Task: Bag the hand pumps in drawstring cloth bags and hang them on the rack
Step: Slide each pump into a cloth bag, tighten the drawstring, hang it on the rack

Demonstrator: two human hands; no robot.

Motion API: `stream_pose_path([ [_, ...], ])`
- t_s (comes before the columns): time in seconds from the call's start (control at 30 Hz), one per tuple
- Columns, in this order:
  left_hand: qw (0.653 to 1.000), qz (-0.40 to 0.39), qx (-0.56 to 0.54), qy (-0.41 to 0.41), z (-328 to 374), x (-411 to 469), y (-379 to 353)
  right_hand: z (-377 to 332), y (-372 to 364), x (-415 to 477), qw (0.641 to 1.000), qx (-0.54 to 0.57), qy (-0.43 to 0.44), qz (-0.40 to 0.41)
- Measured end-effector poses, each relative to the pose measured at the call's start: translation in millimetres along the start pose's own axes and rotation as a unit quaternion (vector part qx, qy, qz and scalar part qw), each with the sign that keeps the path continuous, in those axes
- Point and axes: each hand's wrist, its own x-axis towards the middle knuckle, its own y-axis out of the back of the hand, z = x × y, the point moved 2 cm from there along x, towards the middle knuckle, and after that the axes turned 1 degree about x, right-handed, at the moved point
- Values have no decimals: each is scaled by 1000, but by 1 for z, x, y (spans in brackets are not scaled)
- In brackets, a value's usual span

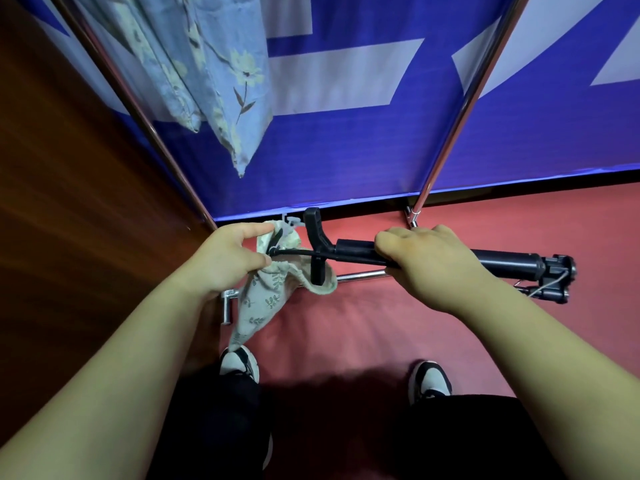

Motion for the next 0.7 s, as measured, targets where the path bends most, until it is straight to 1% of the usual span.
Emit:
stream_pose_path([
  [0.07,1000,-20,-10,-12,8,-4,-5,-4,-4,2,1000,-18,7,10],
  [0.13,999,-28,-24,-7,10,-4,-8,-9,-9,3,999,-35,20,11],
  [0.3,998,-26,-50,2,14,-11,-7,-14,-13,4,998,-41,45,-3],
  [0.37,996,-45,-77,5,18,-12,-10,-16,-11,3,998,-37,46,-12],
  [0.47,990,-93,-105,-14,26,-16,-16,-24,-11,3,997,-34,50,-42],
  [0.6,984,-137,-110,-36,38,-24,-25,-35,-11,6,993,-52,33,-97],
  [0.7,978,-157,-133,-28,47,-29,-34,-32,-10,7,991,-55,-14,-124],
])
